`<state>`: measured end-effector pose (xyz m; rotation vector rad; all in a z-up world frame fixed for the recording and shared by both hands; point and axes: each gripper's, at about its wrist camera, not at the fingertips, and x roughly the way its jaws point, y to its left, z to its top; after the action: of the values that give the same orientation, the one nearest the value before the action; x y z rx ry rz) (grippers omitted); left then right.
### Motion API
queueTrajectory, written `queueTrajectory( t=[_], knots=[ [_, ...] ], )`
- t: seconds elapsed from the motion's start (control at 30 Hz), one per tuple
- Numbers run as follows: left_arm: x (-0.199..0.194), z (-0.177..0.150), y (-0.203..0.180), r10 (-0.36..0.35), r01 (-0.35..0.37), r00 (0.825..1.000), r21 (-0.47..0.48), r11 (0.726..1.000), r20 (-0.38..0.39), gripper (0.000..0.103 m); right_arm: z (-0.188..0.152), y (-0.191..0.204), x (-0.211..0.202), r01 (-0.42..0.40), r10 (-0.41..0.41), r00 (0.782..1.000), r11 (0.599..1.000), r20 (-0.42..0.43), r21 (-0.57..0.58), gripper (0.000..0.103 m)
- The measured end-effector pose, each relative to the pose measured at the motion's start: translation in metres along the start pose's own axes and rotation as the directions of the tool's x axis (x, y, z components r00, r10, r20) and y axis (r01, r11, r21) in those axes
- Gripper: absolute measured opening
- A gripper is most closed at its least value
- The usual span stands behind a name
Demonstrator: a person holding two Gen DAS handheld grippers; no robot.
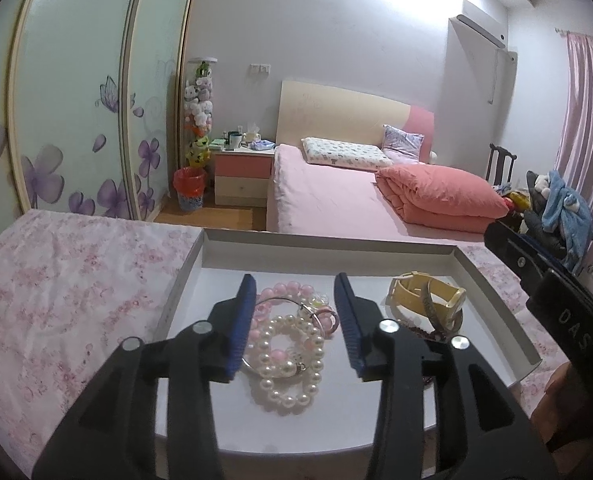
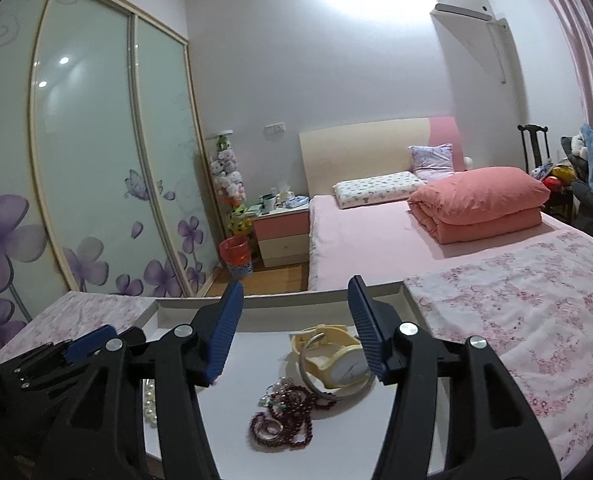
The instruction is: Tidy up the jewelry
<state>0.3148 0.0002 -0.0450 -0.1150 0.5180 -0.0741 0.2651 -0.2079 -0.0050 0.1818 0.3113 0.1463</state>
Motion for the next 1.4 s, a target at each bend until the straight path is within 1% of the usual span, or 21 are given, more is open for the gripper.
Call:
queueTrajectory(
  t=[0.13,0.2,0.23,0.3,0.33,0.4,0.43,0.47,0.57,0.6,0.63,0.67,0.77,0.9,1.03,1.13,1.3,1.4],
  knots=[
    [-0.003,0.004,0.009,-0.018,0.017,1.0,-0.051,0.999,-0.004,0.052,0.003,-0.004,-0.004,0.023,-0.023,1.0,1.0,0.009,0.008,0.055],
    [-0.01,0.009,0.017,-0.036,0.035,0.999,-0.092,0.995,-0.003,0.058,0.006,-0.006,-0.008,0.034,-0.034,0.999,0.999,0.017,0.015,0.055],
    [-0.014,0.011,0.02,-0.044,0.044,0.999,-0.105,0.994,0.0,0.059,0.009,-0.007,-0.012,0.037,-0.038,0.999,0.999,0.023,0.021,0.055],
    [-0.027,0.016,0.03,-0.058,0.06,0.998,-0.135,0.989,0.014,0.068,0.013,-0.01,-0.018,0.041,-0.041,0.999,0.999,0.03,0.029,0.057],
    [-0.033,0.018,0.033,-0.061,0.063,0.998,-0.144,0.988,0.02,0.071,0.015,-0.011,-0.022,0.041,-0.042,0.999,0.999,0.031,0.033,0.061],
    [-0.046,0.021,0.041,-0.065,0.069,0.997,-0.165,0.984,0.03,0.08,0.019,-0.012,-0.032,0.036,-0.037,0.999,0.999,0.026,0.041,0.063],
    [-0.054,0.021,0.046,-0.068,0.073,0.997,-0.176,0.982,0.035,0.082,0.02,-0.012,-0.038,0.032,-0.032,0.999,0.999,0.018,0.044,0.065],
    [-0.063,0.021,0.049,-0.071,0.076,0.997,-0.181,0.98,0.038,0.085,0.021,-0.012,-0.042,0.028,-0.029,1.0,0.999,0.009,0.044,0.071],
    [-0.09,0.017,0.053,-0.058,0.068,0.996,-0.165,0.984,0.06,0.093,0.019,-0.008,-0.062,0.011,-0.011,1.0,1.0,-0.008,0.028,0.082],
    [-0.099,0.015,0.053,-0.045,0.056,0.996,-0.153,0.987,0.071,0.096,0.017,-0.005,-0.07,0.005,-0.005,1.0,1.0,-0.012,0.017,0.085],
    [-0.11,0.011,0.053,-0.023,0.034,0.996,-0.134,0.99,0.085,0.097,0.015,-0.003,-0.079,-0.001,0.001,1.0,1.0,-0.014,0.006,0.091],
    [-0.121,0.007,0.052,0.002,0.009,0.995,-0.114,0.993,0.101,0.099,0.013,-0.001,-0.085,-0.006,0.006,1.0,1.0,-0.014,-0.003,0.095],
    [-0.145,-0.004,0.049,0.059,-0.05,0.99,-0.068,0.996,0.13,0.099,0.004,0.009,-0.107,-0.01,0.009,1.0,0.999,-0.016,-0.048,0.101],
    [-0.171,-0.021,0.046,0.121,-0.12,0.981,-0.022,0.993,0.154,0.099,-0.01,0.024,-0.13,0.017,-0.02,1.0,0.991,-0.02,-0.131,0.101],
    [-0.19,-0.037,0.043,0.148,-0.15,0.975,0.0,0.989,0.163,0.099,-0.026,0.035,-0.144,0.037,-0.044,0.998,0.983,-0.033,-0.182,0.101],
    [-0.201,-0.049,0.036,0.166,-0.175,0.97,0.036,0.984,0.18,0.099,-0.034,0.04,-0.151,0.049,-0.059,0.997,0.977,-0.046,-0.206,0.101],
    [-0.218,-0.064,0.021,0.181,-0.205,0.957,0.087,0.975,0.225,0.099,-0.044,0.039,-0.162,0.058,-0.071,0.996,0.976,-0.053,-0.209,0.101],
    [-0.224,-0.07,0.016,0.176,-0.204,0.957,0.1,0.974,0.232,0.099,-0.046,0.037,-0.166,0.058,-0.07,0.996,0.979,-0.058,-0.193,0.101]
  ],
)
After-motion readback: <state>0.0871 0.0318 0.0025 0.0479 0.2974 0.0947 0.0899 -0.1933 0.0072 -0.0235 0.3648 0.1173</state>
